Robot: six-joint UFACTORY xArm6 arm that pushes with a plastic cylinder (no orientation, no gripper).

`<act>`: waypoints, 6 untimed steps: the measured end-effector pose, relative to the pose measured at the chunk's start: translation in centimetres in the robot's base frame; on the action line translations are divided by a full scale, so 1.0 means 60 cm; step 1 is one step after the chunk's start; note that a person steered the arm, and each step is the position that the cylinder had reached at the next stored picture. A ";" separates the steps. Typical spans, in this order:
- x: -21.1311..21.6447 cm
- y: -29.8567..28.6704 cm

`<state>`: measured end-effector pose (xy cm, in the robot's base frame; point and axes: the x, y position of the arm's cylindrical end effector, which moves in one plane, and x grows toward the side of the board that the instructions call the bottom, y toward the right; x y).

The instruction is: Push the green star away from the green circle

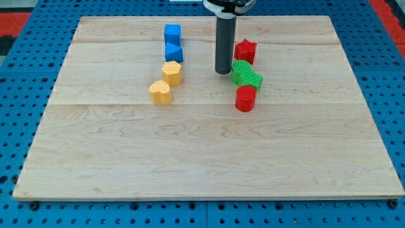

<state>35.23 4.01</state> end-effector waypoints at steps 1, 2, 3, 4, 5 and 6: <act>-0.048 0.039; 0.012 0.116; 0.063 0.098; 0.044 0.098; 0.039 0.091; 0.034 0.018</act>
<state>37.27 5.09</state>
